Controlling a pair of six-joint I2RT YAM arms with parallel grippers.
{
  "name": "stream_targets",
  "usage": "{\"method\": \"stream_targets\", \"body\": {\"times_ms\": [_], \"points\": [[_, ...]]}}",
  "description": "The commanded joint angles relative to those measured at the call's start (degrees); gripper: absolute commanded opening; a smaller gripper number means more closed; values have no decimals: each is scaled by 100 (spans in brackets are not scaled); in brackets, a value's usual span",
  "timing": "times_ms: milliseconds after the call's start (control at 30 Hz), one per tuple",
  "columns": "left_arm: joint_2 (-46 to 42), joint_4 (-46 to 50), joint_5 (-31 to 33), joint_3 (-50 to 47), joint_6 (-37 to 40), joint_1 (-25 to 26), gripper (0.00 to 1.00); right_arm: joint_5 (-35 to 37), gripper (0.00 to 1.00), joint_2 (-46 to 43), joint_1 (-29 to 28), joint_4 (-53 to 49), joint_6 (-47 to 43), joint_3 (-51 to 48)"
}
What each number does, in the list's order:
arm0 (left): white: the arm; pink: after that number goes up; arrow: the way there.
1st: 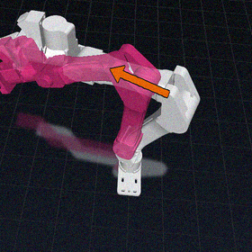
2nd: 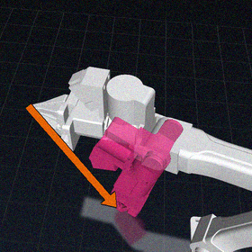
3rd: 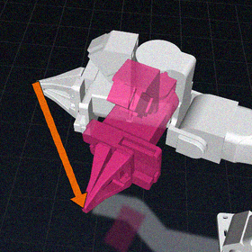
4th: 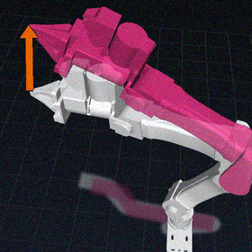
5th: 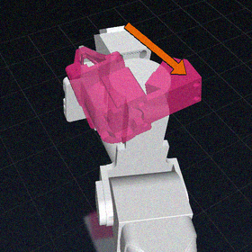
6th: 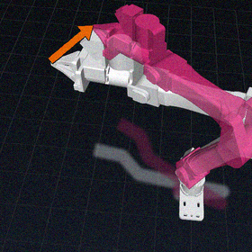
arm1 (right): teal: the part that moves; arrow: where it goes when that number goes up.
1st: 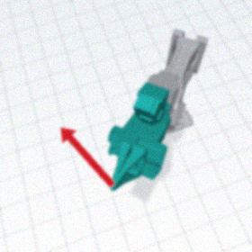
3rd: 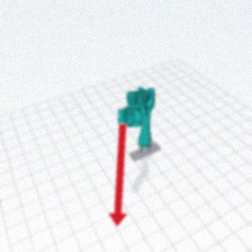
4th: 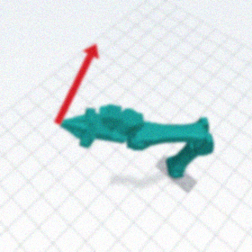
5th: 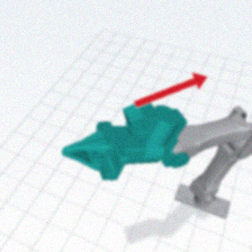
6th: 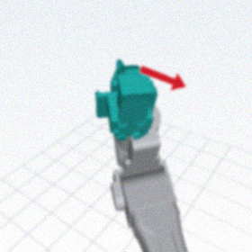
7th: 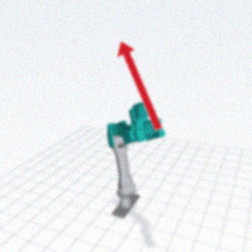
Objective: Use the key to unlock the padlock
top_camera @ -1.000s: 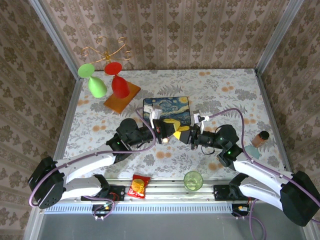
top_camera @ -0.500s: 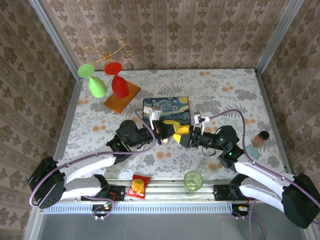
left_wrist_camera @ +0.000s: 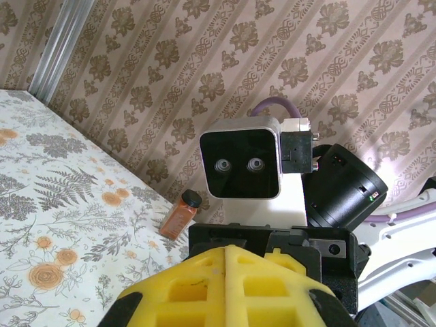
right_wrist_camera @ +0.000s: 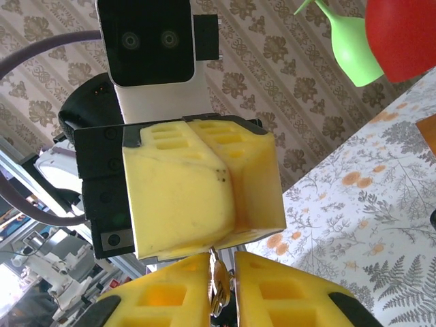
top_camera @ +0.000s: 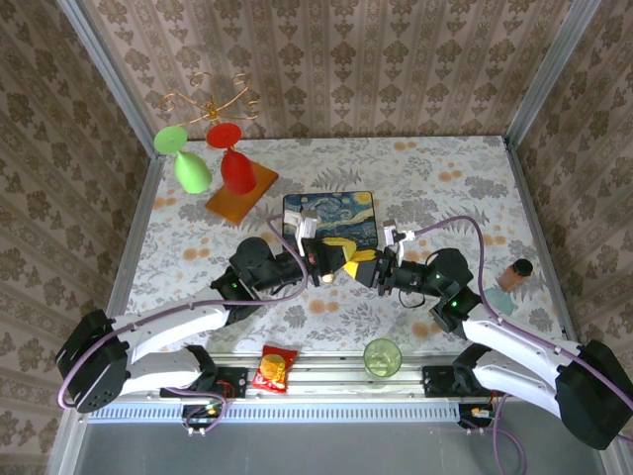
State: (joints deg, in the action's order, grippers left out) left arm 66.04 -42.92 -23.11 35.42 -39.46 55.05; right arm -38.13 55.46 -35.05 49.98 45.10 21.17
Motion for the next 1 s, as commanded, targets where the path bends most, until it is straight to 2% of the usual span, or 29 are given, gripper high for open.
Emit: {"method": "stream_targets", "body": {"times_ms": [0,233,333,367,400,467,500,567,633,700,800,900,967], "points": [[14,-213,-9,15,-81,1,0,-82,16,42,-63,357,41,-43],[27,-226,26,-37,-53,-22,0,-143,0,88,-90,482,100,-69],[38,-238,51,-59,-53,-26,0,-34,0,11,-81,460,66,-130],[23,-240,74,-78,-48,-21,7,8,0,-27,-81,431,53,-143],[2,-207,138,-94,-44,-31,29,52,0,-77,-81,372,19,-158],[-119,-115,349,-155,-59,-58,85,130,0,-208,-77,71,-138,-157],[-255,-43,511,-196,-98,-78,100,229,0,-310,-76,-208,-267,-148],[-661,312,986,-253,-74,-71,100,418,0,-561,-47,-858,-518,-144],[-1169,1181,1560,-237,-90,-88,100,586,0,-782,10,-1415,-651,-186],[-1489,1708,1789,-309,-38,-106,100,725,0,-987,74,-1679,-683,-297],[-1622,2323,1767,-434,-90,-244,100,1065,0,-1182,128,-2242,-805,-414],[-1429,2709,1361,-516,-96,-484,100,1401,0,-1271,182,-2823,-884,-434],[-1268,3079,1370,-499,-19,-554,98,1693,0,-1322,216,-3256,-922,-391]]}}
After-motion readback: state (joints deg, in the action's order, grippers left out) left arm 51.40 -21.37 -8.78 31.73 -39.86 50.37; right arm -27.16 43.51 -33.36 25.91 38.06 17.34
